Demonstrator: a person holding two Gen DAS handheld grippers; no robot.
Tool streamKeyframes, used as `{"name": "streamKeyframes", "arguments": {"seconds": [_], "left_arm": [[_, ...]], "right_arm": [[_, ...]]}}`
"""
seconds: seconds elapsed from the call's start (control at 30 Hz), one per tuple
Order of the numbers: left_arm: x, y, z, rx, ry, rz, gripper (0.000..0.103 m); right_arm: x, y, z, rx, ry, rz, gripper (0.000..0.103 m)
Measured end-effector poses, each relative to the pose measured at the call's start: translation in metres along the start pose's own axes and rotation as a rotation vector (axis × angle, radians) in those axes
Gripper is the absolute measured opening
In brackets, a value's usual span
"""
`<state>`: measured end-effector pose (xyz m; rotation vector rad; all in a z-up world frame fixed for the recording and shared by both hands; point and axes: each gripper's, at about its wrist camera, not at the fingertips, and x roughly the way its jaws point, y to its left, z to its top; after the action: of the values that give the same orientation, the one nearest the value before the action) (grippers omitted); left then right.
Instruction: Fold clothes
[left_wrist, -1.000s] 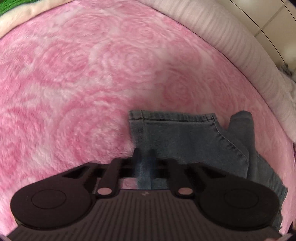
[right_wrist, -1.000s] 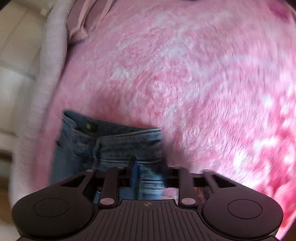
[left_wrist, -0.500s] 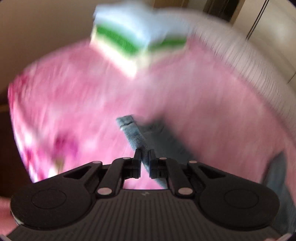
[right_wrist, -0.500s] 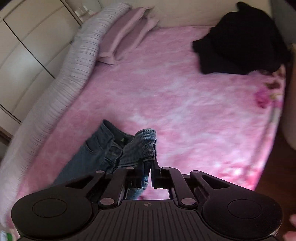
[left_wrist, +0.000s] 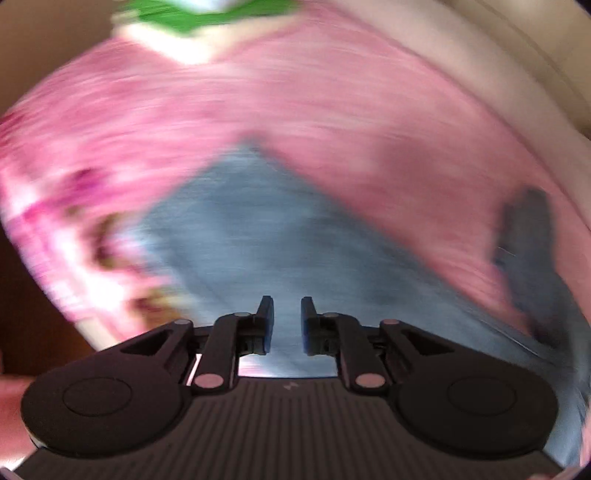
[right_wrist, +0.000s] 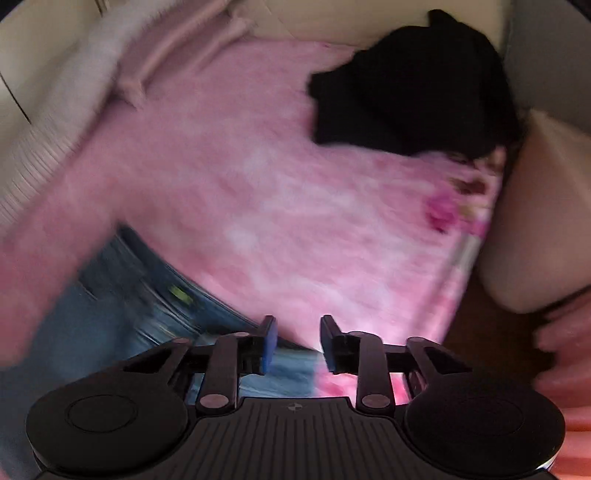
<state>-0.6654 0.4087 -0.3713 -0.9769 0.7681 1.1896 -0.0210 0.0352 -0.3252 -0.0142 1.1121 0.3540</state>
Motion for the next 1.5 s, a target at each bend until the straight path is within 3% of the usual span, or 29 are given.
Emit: {"name": "streamKeyframes", "arguments": {"seconds": [0.13, 0.23, 0.33, 0.5, 0.67, 0.87, 0.97, 1.03, 1.27, 1.4, 1.5], "left_arm": [[0.047, -0.089, 0.003, 0.183, 0.054, -0.210, 0.021], [0.084, -0.140, 0.005, 0.254, 0.103, -0.323, 0.025], [0.119, -0.167, 0.008, 0.186, 0.156, -0.360, 0.025], [0.152, -0.164, 0.007, -0.178, 0.180, -0.398, 0.025], [0.170, -0.171, 0.005, -0.338, 0.177, -0.444, 0.026], [0.170, -0.168, 0.004, -0.356, 0.171, -0.457, 0.027], [0.160, -0.158, 0.000, -0.317, 0.157, -0.424, 0.021], [0.154, -0.158, -0.001, -0.270, 0.144, -0.378, 0.010], [0.173, -0.171, 0.010, -0.267, 0.118, -0.371, 0.013], [0.182, -0.167, 0.010, -0.372, 0.137, -0.517, 0.012], [0.194, -0.166, 0.002, -0.428, 0.222, -0.595, 0.024]], "right_arm": [[0.024, 0.026, 0.011, -0.012, 0.048, 0.106, 0.037], [0.044, 0.043, 0.015, -0.033, 0.074, 0.141, 0.037], [0.064, 0.053, 0.017, -0.022, 0.092, 0.158, 0.037], [0.080, 0.054, 0.016, 0.021, 0.118, 0.192, 0.037], [0.089, 0.053, 0.004, 0.048, 0.156, 0.182, 0.037], [0.094, 0.053, -0.004, 0.053, 0.174, 0.174, 0.037], [0.095, 0.052, -0.004, 0.053, 0.180, 0.174, 0.037], [0.096, 0.051, -0.004, 0.055, 0.185, 0.177, 0.037], [0.099, 0.054, -0.011, 0.041, 0.171, 0.174, 0.038], [0.100, 0.055, -0.011, 0.024, 0.174, 0.187, 0.041], [0.100, 0.052, -0.011, 0.031, 0.173, 0.200, 0.041]]}}
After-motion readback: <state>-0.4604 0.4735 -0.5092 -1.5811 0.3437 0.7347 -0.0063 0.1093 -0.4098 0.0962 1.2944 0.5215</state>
